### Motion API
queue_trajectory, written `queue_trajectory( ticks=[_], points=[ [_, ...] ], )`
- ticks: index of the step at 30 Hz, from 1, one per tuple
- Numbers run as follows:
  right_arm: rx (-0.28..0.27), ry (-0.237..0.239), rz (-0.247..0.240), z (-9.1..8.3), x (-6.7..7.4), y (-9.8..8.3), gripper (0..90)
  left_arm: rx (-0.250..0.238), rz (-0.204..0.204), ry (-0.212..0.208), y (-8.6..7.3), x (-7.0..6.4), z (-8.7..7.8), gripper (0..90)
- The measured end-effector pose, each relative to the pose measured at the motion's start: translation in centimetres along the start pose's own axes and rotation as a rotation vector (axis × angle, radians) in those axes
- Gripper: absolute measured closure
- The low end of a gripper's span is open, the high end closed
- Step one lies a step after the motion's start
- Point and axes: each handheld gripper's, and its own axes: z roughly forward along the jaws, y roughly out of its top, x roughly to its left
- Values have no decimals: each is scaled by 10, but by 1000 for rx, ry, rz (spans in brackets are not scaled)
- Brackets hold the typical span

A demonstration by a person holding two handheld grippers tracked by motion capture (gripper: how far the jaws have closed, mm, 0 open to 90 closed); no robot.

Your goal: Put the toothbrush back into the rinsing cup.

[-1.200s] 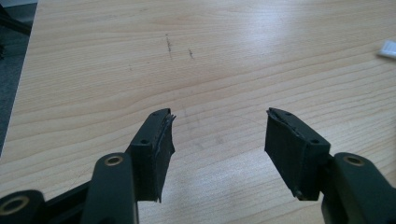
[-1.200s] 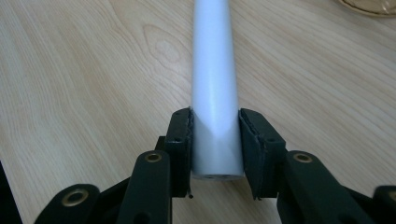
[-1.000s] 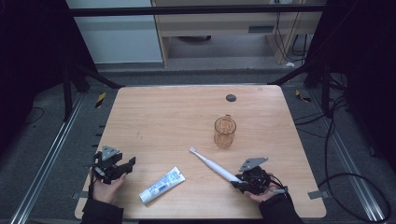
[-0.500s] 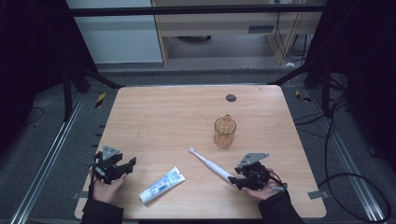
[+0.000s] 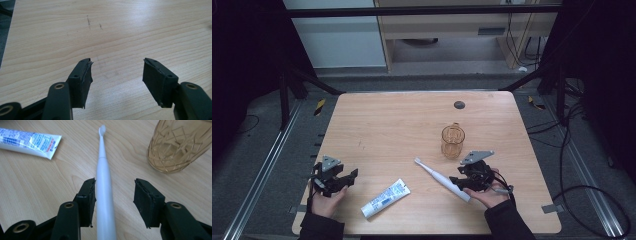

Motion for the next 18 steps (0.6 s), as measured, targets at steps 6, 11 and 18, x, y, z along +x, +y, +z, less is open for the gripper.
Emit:
queue_trajectory(
  ticks=[6, 11, 18],
  points=[
    [16, 0, -8, 6, 1, 19, 562, 8, 10, -10, 0, 0, 1, 394],
    [32, 6, -16, 12, 3, 32, 578, 20, 20, -16, 0, -1, 3, 389],
    [72, 19, -37, 23, 8, 51, 587, 19, 23, -18, 0, -1, 3, 387]
  ],
)
